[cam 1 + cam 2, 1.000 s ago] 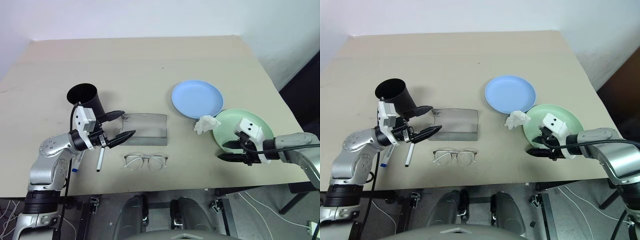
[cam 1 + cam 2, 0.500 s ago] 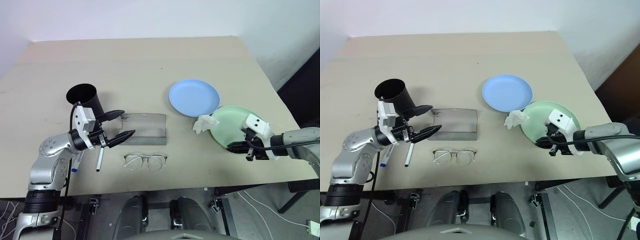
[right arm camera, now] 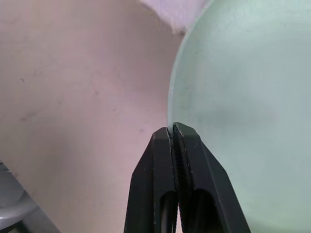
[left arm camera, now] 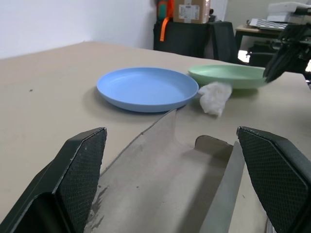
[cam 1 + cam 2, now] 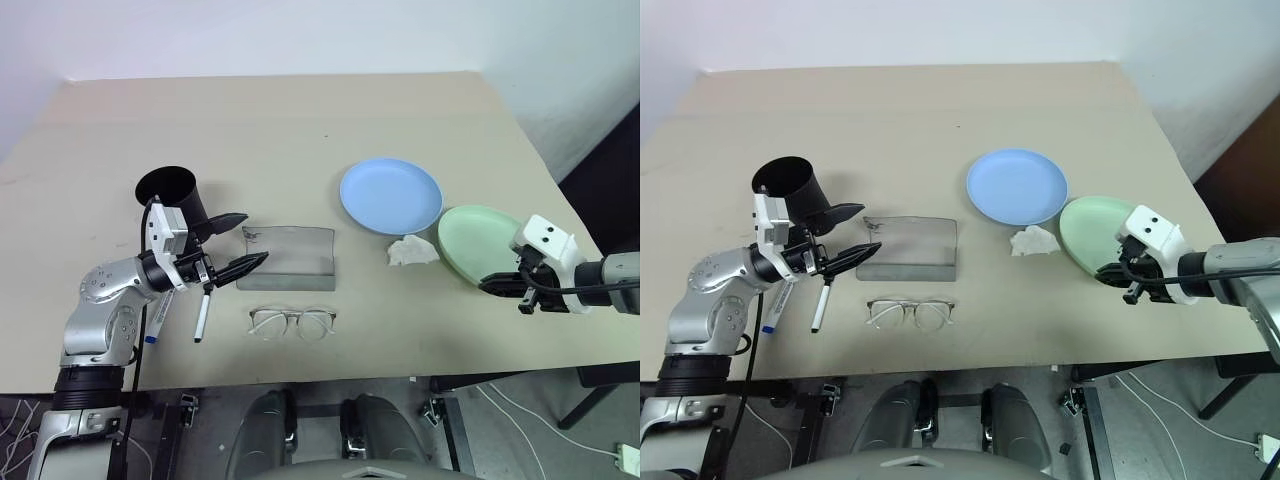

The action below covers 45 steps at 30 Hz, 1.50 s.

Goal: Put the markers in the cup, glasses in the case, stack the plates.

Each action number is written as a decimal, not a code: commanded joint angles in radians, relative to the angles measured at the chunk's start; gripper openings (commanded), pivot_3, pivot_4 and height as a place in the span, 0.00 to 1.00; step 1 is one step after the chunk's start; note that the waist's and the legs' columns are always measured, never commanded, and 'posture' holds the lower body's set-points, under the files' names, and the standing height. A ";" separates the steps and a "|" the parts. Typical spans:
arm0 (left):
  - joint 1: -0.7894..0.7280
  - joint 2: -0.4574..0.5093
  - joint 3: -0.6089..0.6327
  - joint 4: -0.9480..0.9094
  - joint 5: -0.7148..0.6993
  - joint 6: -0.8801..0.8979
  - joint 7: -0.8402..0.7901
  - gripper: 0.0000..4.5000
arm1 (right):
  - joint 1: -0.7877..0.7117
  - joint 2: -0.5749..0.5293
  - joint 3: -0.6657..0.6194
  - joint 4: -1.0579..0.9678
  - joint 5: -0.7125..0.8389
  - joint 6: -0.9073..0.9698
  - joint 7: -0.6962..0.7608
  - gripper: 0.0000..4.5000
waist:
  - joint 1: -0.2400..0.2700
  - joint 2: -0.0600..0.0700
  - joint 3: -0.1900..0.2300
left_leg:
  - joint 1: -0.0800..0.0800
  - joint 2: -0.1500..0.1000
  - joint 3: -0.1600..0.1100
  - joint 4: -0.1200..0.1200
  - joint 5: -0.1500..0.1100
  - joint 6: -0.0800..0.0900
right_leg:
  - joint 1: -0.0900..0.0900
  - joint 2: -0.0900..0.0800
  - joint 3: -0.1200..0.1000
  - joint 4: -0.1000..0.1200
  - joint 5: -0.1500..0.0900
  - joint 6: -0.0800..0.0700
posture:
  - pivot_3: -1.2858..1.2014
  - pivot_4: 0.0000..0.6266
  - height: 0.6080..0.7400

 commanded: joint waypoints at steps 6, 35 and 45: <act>-0.010 0.008 0.021 0.007 0.004 -0.040 -0.014 1.00 | -0.146 -0.050 -0.008 -0.030 -0.059 -0.056 -0.040 0.01 | -0.003 0.000 0.000 | 0.000 0.000 0.000 -0.001 0.000 0.000 | -0.001 0.000 0.000 0.000 0.000 0.000 | 0.52 0.24 0.81; 0.097 0.027 0.061 -0.155 -0.017 0.009 0.070 1.00 | -0.693 0.462 0.468 0.580 -0.478 -0.572 0.081 0.01 | -0.003 0.001 0.001 | 0.000 0.000 0.003 0.000 0.001 0.001 | -0.002 0.000 0.001 0.002 0.000 0.000 | 0.52 0.24 0.81; 0.109 0.031 0.068 -0.135 -0.012 -0.011 0.063 1.00 | -0.678 0.471 0.471 0.556 -0.504 -0.551 0.146 0.01 | -0.004 0.001 0.001 | 0.000 0.000 0.003 0.000 0.001 0.001 | -0.002 0.000 0.001 0.003 0.000 0.000 | 0.52 0.24 0.81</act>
